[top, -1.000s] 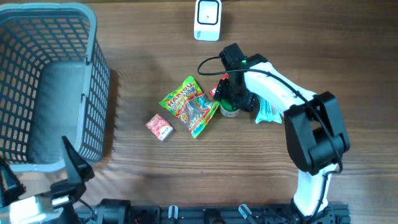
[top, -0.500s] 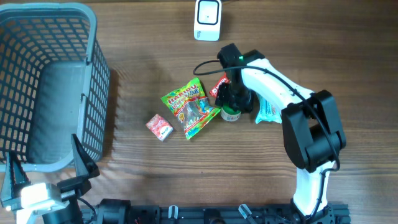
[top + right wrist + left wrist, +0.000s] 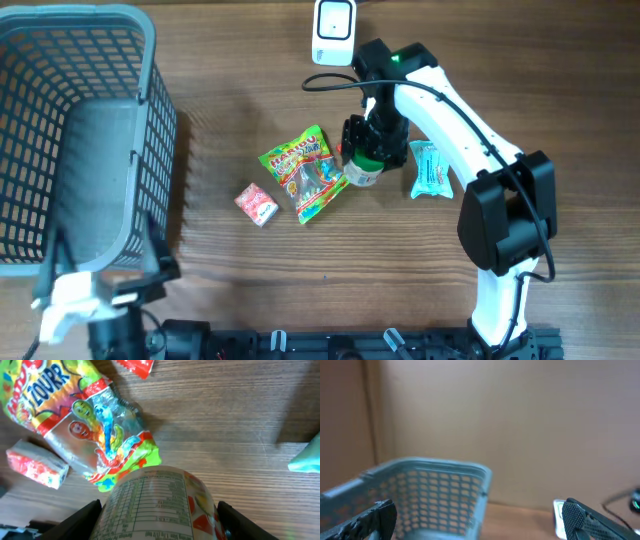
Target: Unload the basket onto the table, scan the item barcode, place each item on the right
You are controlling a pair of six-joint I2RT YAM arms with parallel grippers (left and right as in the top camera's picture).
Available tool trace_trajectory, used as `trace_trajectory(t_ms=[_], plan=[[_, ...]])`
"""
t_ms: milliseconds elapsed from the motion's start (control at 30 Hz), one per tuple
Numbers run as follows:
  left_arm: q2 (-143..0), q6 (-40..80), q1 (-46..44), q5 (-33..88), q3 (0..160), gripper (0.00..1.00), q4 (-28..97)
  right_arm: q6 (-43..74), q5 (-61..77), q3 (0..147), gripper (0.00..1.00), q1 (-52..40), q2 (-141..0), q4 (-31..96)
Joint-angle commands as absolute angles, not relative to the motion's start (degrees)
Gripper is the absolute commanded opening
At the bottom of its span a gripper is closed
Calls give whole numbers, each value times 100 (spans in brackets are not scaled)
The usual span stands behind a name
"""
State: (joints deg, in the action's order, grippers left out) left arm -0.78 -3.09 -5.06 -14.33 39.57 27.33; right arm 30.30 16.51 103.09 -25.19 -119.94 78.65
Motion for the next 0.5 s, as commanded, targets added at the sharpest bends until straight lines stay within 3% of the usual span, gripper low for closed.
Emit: trace_trajectory(t_ms=[0, 167, 467], plan=[[-32, -99, -464, -532, 3225, 100, 2755, 2930, 1806, 10501, 56, -2515, -11837, 7959], [-36, -99, -464, 469, 2403, 100, 2611, 2930, 1804, 10501, 56, -2515, -11542, 7999], [-38, -123, -464, 858, 2117, 100, 2779, 2961, 1787, 10501, 56, -2515, -11410, 7994]])
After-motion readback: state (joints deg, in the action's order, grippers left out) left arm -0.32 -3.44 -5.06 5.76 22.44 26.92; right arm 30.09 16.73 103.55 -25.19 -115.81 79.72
